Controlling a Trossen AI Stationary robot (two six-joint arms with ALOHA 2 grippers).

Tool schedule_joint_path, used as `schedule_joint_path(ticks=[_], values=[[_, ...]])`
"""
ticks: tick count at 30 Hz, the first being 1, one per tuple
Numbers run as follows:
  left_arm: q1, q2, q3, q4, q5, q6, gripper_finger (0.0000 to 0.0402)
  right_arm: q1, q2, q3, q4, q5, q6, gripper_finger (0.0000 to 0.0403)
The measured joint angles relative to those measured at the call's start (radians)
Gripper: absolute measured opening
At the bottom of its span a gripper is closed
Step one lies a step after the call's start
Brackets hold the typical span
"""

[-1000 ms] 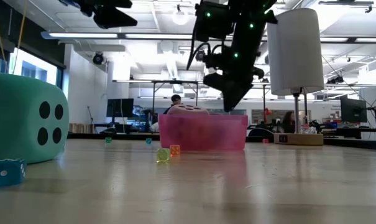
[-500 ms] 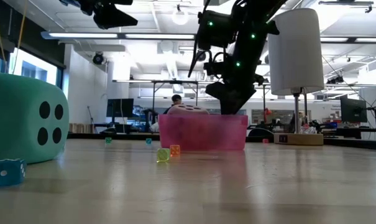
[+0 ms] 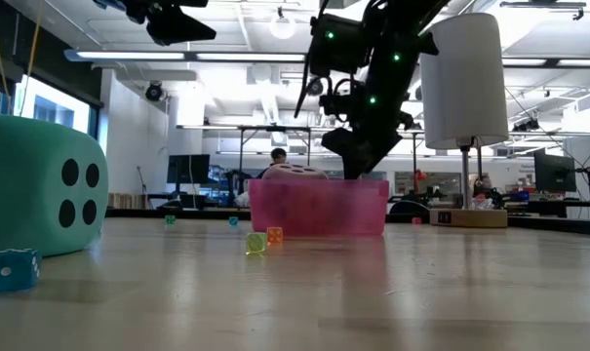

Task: Pick & Place Dice
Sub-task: Put the small blue die into the red bin

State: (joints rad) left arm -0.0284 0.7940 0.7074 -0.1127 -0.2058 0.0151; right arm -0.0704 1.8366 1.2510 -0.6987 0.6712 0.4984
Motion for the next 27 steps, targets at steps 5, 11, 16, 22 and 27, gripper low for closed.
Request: schedule_joint_path(ticks=[5,11,16,22,27], values=[[0.0,0.0,0.0,0.001,0.0,0.014,0.0399,0.009,0.0,0.0,0.0,-0.012,0.001,0.0246],[0.0,0.0,0.0,0.014,-0.017,0.021,0.0399,0.013,-0.012,-0.001,0.0,-0.04,-0.049,0.0246],[0.0,0.0,0.0,0.023,-0.021,0.06,0.0399,-0.005,-0.027,-0.002,-0.011,-0.096,0.081,0.0246],[0.0,0.0,0.0,0.015,-0.022,0.033,0.0399,-0.034,-0.049,-0.001,0.007,-0.162,0.174,0.0235],[0.0,0.0,0.0,-0.003,-0.022,0.032,0.0399,-0.031,-0.049,-0.001,0.008,-0.235,0.213,0.0224]])
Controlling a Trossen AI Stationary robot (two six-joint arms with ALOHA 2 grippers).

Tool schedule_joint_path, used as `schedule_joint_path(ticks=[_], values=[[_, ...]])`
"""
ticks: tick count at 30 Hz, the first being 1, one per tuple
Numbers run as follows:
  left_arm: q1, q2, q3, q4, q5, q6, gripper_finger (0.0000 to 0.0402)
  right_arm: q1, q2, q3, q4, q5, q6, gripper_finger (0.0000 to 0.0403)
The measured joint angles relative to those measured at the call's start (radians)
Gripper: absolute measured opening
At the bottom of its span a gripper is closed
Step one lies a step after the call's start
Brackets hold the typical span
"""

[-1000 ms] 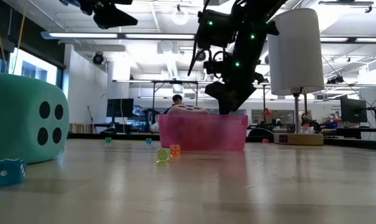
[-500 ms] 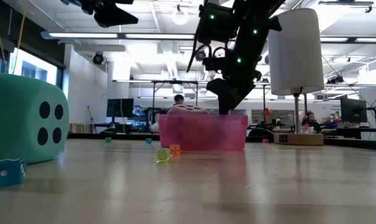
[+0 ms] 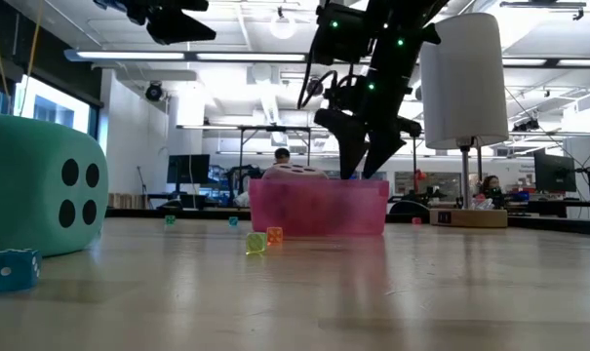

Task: Pick & Place Dice
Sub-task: Put the small blue die into the red bin

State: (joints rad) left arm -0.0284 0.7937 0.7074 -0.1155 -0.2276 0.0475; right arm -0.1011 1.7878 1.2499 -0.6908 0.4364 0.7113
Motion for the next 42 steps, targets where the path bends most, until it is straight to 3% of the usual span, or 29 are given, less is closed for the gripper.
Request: schedule_joint_path(ticks=[7,15,33,42], values=[[0.0,0.0,0.0,-0.037,0.0,-0.002,0.0399,0.027,0.0,0.0,0.0,0.009,0.003,0.0221],[0.0,0.0,0.0,-0.042,-0.001,-0.039,0.0399,0.071,0.0,0.0,0.024,-0.076,0.003,0.0222],[0.0,0.0,0.0,-0.052,0.057,-0.048,0.0399,0.1,0.001,-0.056,0.164,-0.069,-0.008,0.0222],[0.0,0.0,0.0,-0.067,0.056,-0.048,0.0399,0.123,-0.007,-0.071,0.177,-0.016,-0.032,0.0222]])
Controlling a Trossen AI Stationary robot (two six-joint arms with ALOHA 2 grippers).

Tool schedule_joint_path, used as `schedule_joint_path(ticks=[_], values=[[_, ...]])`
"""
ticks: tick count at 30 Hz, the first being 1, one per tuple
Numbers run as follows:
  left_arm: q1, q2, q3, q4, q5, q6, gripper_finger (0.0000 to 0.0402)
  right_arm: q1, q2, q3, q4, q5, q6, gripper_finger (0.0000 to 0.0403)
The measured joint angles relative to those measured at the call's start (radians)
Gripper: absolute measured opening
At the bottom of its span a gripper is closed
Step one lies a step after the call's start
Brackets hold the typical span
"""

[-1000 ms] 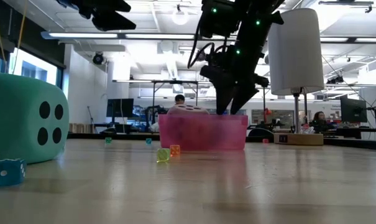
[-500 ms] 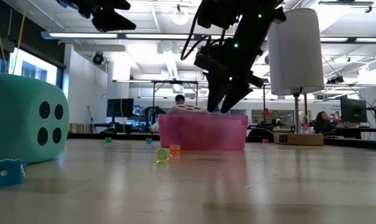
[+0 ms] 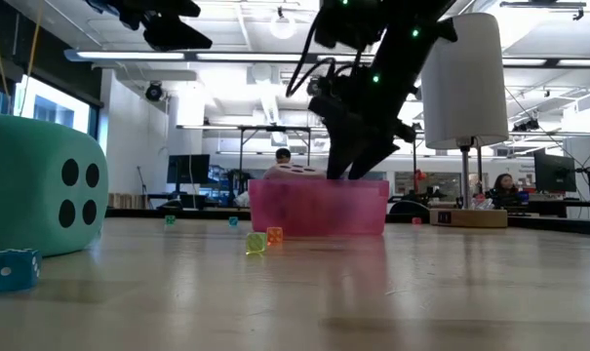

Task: Pick & Place Dice
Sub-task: Put the small blue die into the red bin

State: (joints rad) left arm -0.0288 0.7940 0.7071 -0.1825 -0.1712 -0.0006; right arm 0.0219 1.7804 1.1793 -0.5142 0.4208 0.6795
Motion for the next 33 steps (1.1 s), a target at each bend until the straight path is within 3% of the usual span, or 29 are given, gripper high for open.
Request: schedule_joint_path(ticks=[5,10,33], values=[[0.0,0.0,0.0,0.001,-0.001,0.016,0.0399,-0.01,-0.001,0.0,-0.025,0.02,-0.003,0.0222],[0.0,0.0,0.0,0.002,-0.001,0.026,0.0399,-0.018,-0.001,0.001,-0.018,-0.057,-0.003,0.0222],[0.0,0.0,0.0,-0.021,-0.001,0.027,0.0399,-0.018,-0.002,0.001,0.071,-0.161,-0.037,0.0222]])
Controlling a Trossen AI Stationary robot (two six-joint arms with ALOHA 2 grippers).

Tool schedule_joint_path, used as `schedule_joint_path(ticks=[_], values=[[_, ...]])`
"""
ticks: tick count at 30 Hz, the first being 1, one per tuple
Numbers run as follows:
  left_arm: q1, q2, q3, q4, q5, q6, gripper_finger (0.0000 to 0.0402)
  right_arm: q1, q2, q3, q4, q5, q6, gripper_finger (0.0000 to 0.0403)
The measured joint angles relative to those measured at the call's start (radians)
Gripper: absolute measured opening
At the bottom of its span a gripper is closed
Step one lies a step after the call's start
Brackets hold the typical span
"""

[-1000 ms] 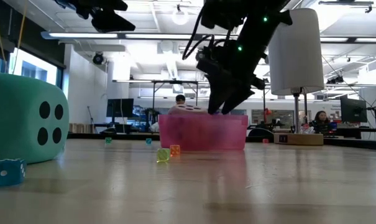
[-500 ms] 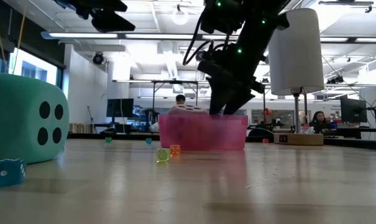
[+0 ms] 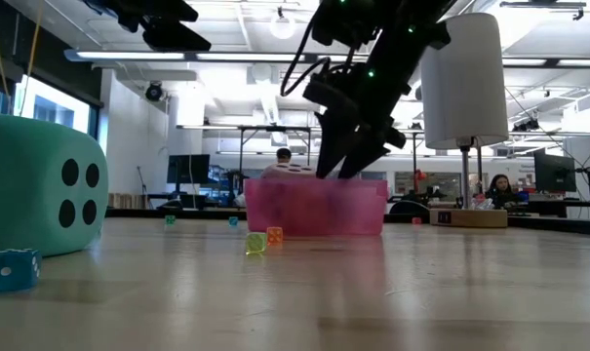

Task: Pick & Place Dice
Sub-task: Put the small blue die into the red bin, then put the small green die into the red bin

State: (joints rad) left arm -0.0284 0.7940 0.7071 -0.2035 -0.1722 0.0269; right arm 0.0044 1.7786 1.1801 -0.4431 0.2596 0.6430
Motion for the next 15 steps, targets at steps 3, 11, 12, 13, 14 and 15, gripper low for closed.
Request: schedule_joint_path(ticks=[3,11,12,13,14,15], values=[[0.0,0.0,0.0,-0.005,0.0,0.0,0.0399,0.0,0.0,0.0,0.033,-0.005,-0.02,0.0222],[0.0,0.0,0.0,-0.006,0.0,-0.009,0.0399,-0.006,0.0,0.0,0.079,0.004,-0.053,0.0222],[0.0,0.0,0.0,-0.006,0.0,-0.009,0.0399,-0.004,0.0,0.0,0.089,0.007,-0.064,0.0222],[0.0,0.0,0.0,-0.006,0.0,-0.01,0.0399,0.001,0.0,0.0,0.099,0.016,-0.072,0.0222],[0.0,0.0,0.0,-0.006,0.0,-0.01,0.0399,0.007,0.0,0.0,0.108,0.029,-0.082,0.0222],[0.0,0.0,0.0,-0.007,0.0,-0.011,0.0399,0.014,0.0,0.0,0.116,0.047,-0.091,0.0222]])
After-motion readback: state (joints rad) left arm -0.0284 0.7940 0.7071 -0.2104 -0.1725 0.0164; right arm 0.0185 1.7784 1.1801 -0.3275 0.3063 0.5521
